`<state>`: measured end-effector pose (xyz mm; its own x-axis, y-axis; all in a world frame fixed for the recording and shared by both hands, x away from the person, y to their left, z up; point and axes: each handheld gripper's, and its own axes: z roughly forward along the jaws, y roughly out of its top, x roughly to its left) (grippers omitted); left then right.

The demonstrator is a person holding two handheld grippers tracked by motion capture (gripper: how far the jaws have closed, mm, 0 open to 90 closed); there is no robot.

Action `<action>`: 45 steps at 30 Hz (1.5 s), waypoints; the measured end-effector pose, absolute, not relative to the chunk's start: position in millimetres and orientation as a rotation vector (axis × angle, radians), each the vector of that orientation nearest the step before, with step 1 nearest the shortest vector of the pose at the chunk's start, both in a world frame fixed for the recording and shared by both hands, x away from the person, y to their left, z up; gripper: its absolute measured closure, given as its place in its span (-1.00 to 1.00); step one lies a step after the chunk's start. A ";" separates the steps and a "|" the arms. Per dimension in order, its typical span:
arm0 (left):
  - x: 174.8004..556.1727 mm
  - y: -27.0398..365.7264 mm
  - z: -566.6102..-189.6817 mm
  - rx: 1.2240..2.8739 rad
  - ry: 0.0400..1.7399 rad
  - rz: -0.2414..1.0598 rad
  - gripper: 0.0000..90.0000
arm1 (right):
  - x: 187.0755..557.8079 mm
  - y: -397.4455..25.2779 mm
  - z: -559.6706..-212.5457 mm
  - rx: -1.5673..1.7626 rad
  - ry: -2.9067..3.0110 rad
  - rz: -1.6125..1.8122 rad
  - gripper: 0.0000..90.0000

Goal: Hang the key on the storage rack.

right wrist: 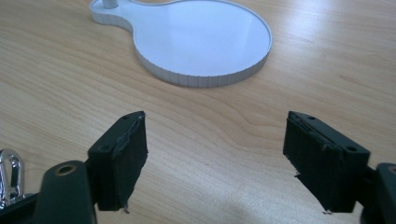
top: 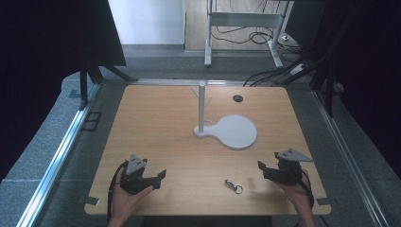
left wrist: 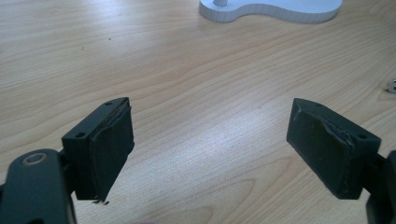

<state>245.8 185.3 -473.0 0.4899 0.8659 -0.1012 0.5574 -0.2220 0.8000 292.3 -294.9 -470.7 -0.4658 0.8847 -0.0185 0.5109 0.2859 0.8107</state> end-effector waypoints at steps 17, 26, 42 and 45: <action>242.7 180.9 -470.1 1.932 1.118 0.423 -0.57 | 287.2 -276.9 -460.5 1.168 2.256 1.064 -0.26; 243.6 175.7 -474.0 1.975 1.118 0.422 -0.58 | 281.5 -263.6 -453.8 1.101 2.362 1.073 -0.12; 241.8 178.9 -475.4 1.998 1.119 0.386 -0.57 | 282.9 -239.2 -457.4 1.092 2.565 0.966 0.07; 240.7 177.7 -473.7 2.002 1.105 0.381 -0.57 | 281.9 -232.2 -453.6 1.076 2.616 0.928 0.17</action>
<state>240.7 177.7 -473.7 0.5729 0.8120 -0.1112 0.5711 -0.2983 0.7647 281.9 -232.2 -453.6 -0.7270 0.6819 0.0804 0.5801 0.5473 0.6033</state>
